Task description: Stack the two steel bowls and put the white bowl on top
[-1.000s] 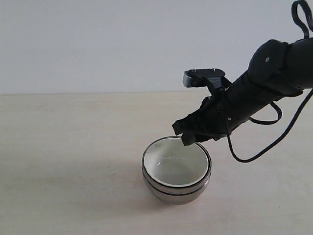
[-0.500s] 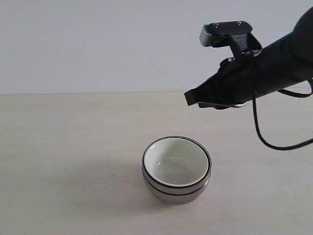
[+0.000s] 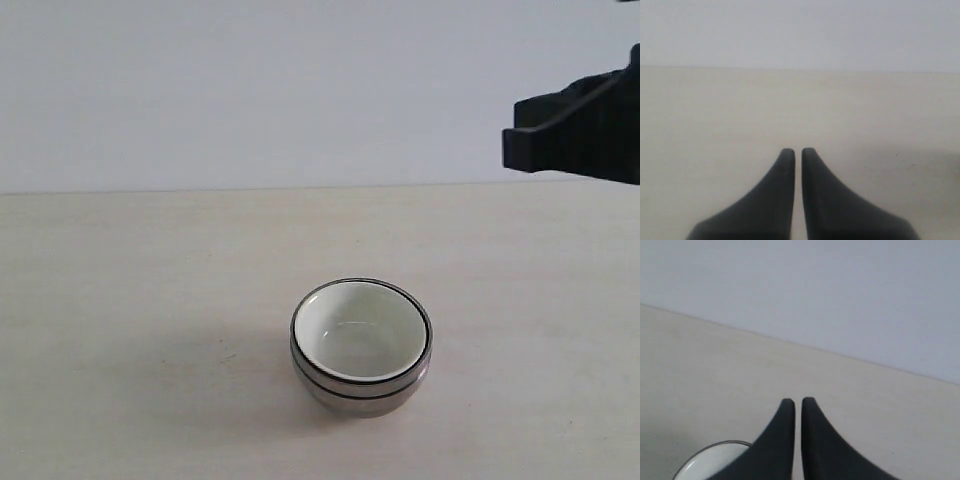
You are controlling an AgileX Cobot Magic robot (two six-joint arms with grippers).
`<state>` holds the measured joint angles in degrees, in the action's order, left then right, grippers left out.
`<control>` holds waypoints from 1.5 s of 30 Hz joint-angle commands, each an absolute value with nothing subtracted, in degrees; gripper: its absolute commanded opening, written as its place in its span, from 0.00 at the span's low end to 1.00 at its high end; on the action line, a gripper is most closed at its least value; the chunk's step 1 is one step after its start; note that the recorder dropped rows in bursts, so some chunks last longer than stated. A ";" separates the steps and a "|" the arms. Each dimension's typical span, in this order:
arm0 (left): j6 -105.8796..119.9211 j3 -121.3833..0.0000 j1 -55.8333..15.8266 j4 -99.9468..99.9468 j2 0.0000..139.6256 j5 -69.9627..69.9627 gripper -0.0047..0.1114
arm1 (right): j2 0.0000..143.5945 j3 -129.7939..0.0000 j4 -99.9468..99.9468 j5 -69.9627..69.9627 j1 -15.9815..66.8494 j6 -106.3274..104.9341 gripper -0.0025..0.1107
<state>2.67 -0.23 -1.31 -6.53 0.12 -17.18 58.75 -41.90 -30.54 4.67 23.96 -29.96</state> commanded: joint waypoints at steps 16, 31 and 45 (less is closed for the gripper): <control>2.54 0.00 -1.19 -6.84 0.00 -17.17 0.08 | 25.66 -37.18 -32.65 12.93 23.95 -27.33 0.02; 2.54 0.00 -1.19 -6.84 0.00 -17.17 0.08 | 22.31 -37.18 -32.65 13.10 23.95 -27.33 0.02; 2.54 0.00 -1.19 -6.84 0.00 -17.17 0.08 | 15.85 -37.18 -32.65 13.53 23.84 -27.33 0.02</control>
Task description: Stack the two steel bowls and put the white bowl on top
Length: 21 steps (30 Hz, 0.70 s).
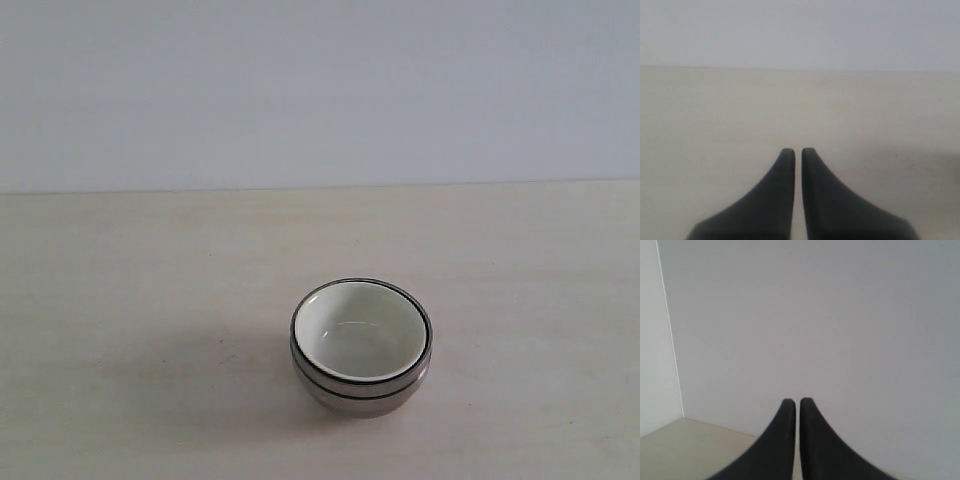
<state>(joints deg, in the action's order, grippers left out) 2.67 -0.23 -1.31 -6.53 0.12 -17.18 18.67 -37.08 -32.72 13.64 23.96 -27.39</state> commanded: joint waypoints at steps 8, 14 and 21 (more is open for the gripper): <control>2.54 0.00 -1.19 -6.84 0.00 -17.17 0.08 | 9.53 -37.18 -32.65 12.80 23.84 -27.65 0.02; 2.54 0.00 -1.19 -6.84 0.00 -17.17 0.08 | 6.20 -37.18 -32.65 7.09 21.40 -27.75 0.02; 2.54 0.00 -1.19 -6.84 0.00 -17.17 0.08 | 5.28 -37.18 -32.84 7.59 15.52 -27.39 0.02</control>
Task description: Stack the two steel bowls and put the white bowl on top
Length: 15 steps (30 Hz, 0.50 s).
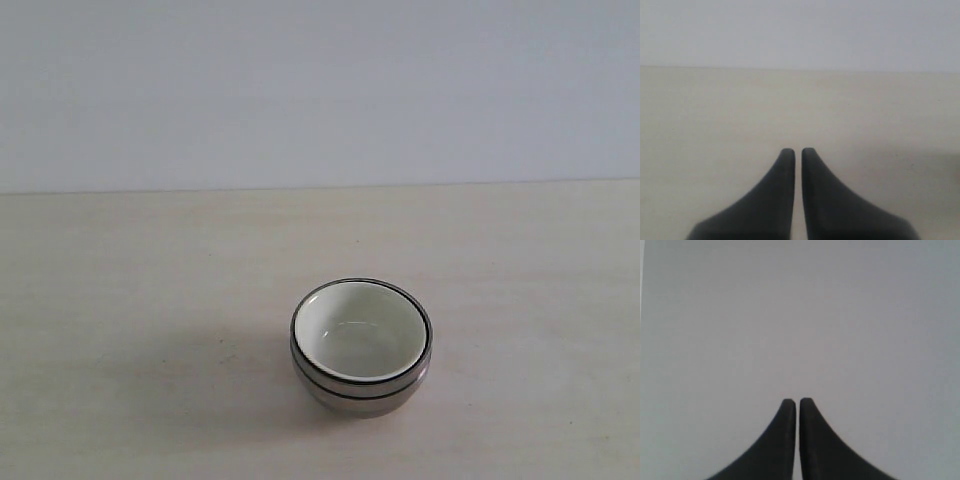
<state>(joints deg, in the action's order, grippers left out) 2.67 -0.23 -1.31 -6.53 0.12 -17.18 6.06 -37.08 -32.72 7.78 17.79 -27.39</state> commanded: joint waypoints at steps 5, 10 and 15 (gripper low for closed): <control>2.54 0.00 -1.19 -6.84 0.00 -17.17 0.08 | 0.90 -33.97 -33.88 3.29 15.16 -26.98 0.02; 2.54 0.00 -1.19 -6.84 0.00 -17.17 0.08 | 0.00 -28.50 -33.88 -1.07 15.03 -26.87 0.02; 2.53 0.00 -1.19 -6.84 0.00 -17.17 0.08 | 0.00 -23.38 -33.88 -2.19 14.87 -25.81 0.02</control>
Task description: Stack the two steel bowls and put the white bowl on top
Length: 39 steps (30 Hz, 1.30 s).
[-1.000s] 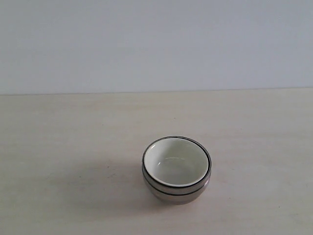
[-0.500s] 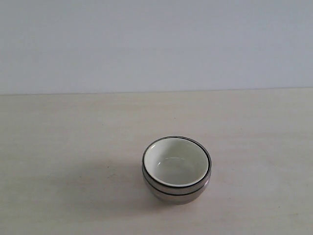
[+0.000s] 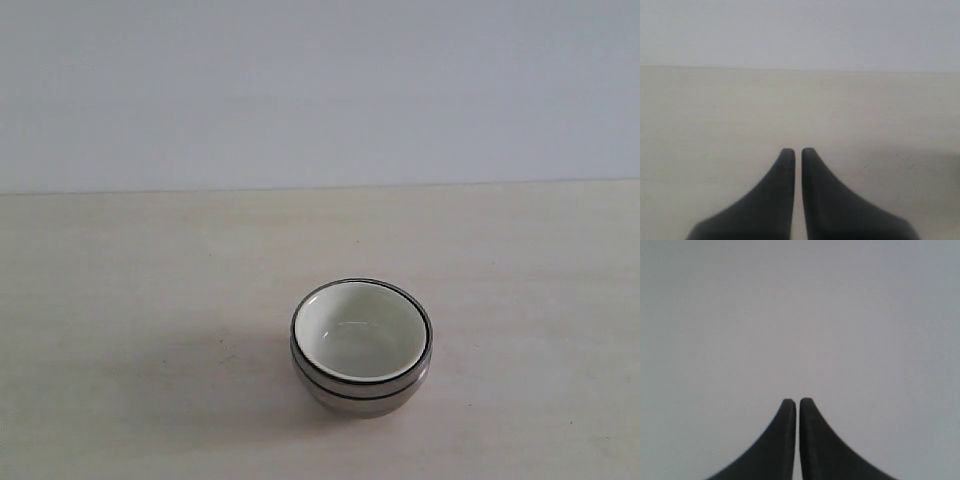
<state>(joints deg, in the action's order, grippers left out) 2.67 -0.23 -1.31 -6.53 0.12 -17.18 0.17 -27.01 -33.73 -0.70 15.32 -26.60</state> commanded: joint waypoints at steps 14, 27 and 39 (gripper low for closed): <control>2.53 0.00 -1.19 -6.84 0.00 -17.17 0.08 | 0.00 -3.62 -33.88 -8.81 14.87 -26.15 0.02; 2.53 0.00 -1.19 -6.84 0.00 -17.17 0.08 | 0.00 0.00 -33.83 -3.20 14.87 -33.42 0.02; 2.53 0.00 -1.19 -6.84 0.00 -17.17 0.08 | 0.00 0.00 -34.06 2.62 14.87 -34.78 0.02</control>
<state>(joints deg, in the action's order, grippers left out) 2.67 -0.23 -1.31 -6.53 0.12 -17.18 0.34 -0.28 -33.93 1.99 15.32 -35.37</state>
